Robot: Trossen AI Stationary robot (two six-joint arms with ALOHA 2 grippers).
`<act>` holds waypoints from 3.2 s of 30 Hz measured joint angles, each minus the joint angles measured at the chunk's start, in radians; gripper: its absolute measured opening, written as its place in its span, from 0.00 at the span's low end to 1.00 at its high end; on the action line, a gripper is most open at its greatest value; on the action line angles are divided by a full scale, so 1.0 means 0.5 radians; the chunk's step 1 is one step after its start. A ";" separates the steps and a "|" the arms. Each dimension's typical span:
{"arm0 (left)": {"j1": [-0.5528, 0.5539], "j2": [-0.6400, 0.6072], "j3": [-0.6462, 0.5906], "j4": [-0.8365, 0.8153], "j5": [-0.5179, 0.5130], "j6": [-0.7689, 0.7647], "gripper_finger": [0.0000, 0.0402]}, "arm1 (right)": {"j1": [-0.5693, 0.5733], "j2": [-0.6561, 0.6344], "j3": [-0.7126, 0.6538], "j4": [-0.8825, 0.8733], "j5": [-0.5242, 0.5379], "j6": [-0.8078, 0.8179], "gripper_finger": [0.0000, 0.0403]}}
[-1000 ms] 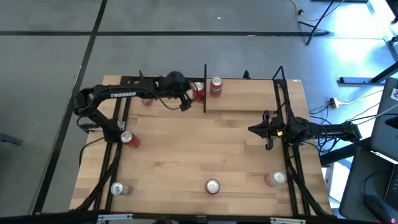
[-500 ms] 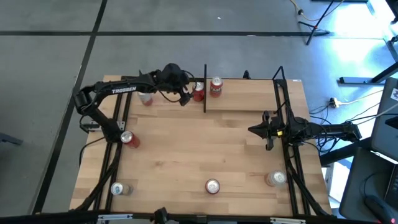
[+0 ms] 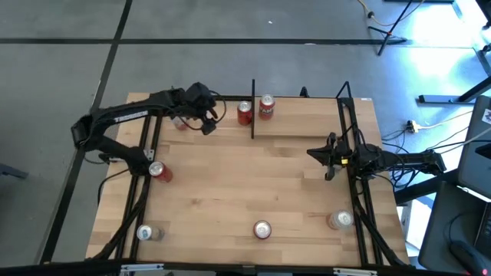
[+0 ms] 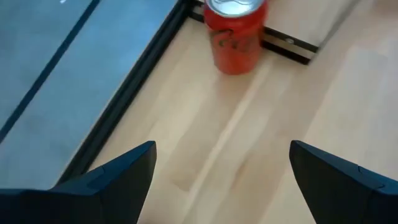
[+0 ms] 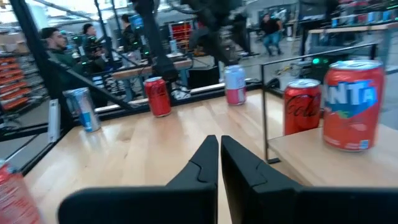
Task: Place canned beverage on shelf
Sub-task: Put the red soda can on the shelf aligned with the other red soda can
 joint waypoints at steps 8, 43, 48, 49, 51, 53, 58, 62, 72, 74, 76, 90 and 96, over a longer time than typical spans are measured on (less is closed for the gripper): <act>-0.117 -0.291 0.000 -0.381 0.089 -0.350 0.87 | 0.000 0.000 0.000 0.016 0.053 -0.042 0.02; -1.537 0.450 0.000 0.955 0.188 -0.439 0.87 | 0.000 0.000 0.000 -0.016 -0.144 0.027 0.02; -1.592 0.687 0.000 1.343 0.298 -0.419 0.87 | 0.000 0.000 0.000 -0.024 -0.269 0.112 0.02; -1.602 0.725 0.000 1.438 0.346 -0.419 0.87 | 0.000 0.000 0.000 -0.025 -0.285 0.116 0.02; -1.622 0.780 0.000 1.620 0.404 -0.414 0.87 | 0.000 0.000 0.000 -0.025 -0.315 0.118 0.02; -1.640 0.820 0.000 1.769 0.444 -0.413 0.87 | 0.000 0.000 0.000 -0.026 -0.342 0.119 0.02; -1.679 0.929 0.002 2.048 0.528 -0.398 0.87 | 0.001 0.000 0.000 -0.053 -0.372 0.165 0.02; -1.691 1.054 0.000 2.155 0.547 -0.361 0.87 | 0.001 0.000 0.000 -0.059 -0.372 0.177 0.02; -1.713 1.107 0.000 2.210 0.623 -0.352 0.87 | 0.001 0.000 0.000 -0.055 -0.366 0.224 0.02; -1.717 1.142 0.001 2.250 0.623 -0.329 0.87 | 0.001 0.000 0.000 -0.055 -0.365 0.230 0.02; -1.719 1.175 0.002 2.266 0.637 -0.316 0.87 | 0.001 0.000 0.000 -0.052 -0.365 0.246 0.02; -1.688 1.306 0.002 2.464 0.857 -0.200 0.87 | 0.000 0.000 0.000 -0.004 -0.259 0.275 0.02; -1.655 1.379 0.000 2.630 0.976 -0.210 0.87 | 0.000 0.000 0.000 -0.006 -0.225 0.274 0.02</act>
